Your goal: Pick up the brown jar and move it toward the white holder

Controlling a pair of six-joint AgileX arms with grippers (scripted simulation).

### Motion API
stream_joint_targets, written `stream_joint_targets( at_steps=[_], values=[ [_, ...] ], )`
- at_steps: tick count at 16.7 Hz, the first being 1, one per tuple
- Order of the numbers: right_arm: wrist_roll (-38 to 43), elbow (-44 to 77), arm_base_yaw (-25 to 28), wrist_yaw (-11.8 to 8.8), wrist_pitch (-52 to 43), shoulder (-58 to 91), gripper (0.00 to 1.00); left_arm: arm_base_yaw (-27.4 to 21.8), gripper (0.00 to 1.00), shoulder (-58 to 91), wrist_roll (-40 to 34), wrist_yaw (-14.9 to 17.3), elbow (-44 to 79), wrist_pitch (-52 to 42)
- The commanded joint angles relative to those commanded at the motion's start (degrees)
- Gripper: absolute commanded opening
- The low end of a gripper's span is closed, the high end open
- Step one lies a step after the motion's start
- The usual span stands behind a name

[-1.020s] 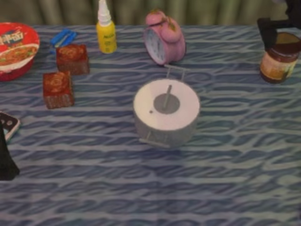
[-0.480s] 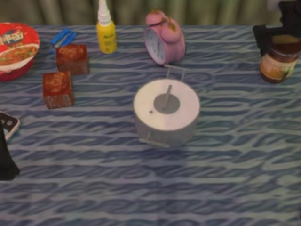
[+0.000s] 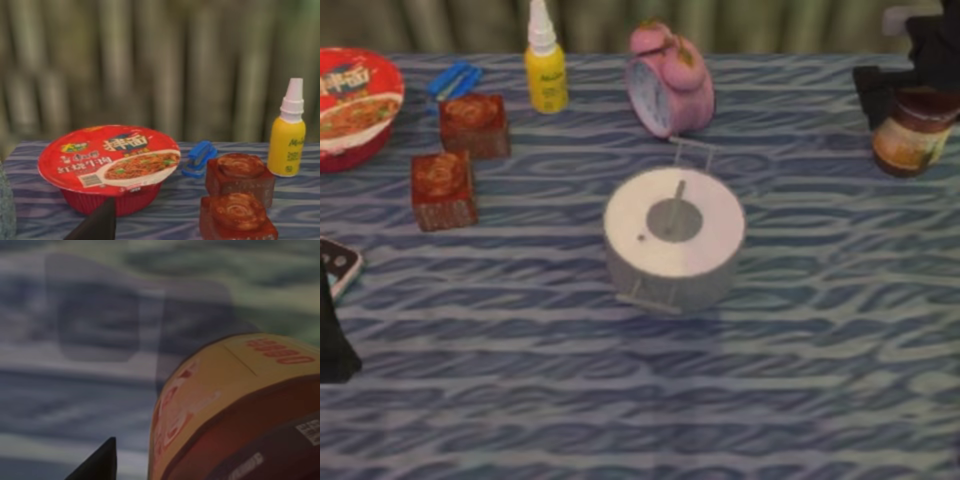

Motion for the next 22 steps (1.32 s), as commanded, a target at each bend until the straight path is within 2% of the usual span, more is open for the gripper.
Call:
stream_joint_targets(
  at_steps=[12,22],
  values=[
    [0.0,0.0,0.0,0.0,0.0,0.0,0.02,0.0,1.0,0.0,0.0,0.0,0.0,0.0],
    [0.1,-0.1,-0.2,0.0,0.0,-0.1,0.0,0.0,1.0,0.0,0.0,0.0,0.0,0.0]
  ],
)
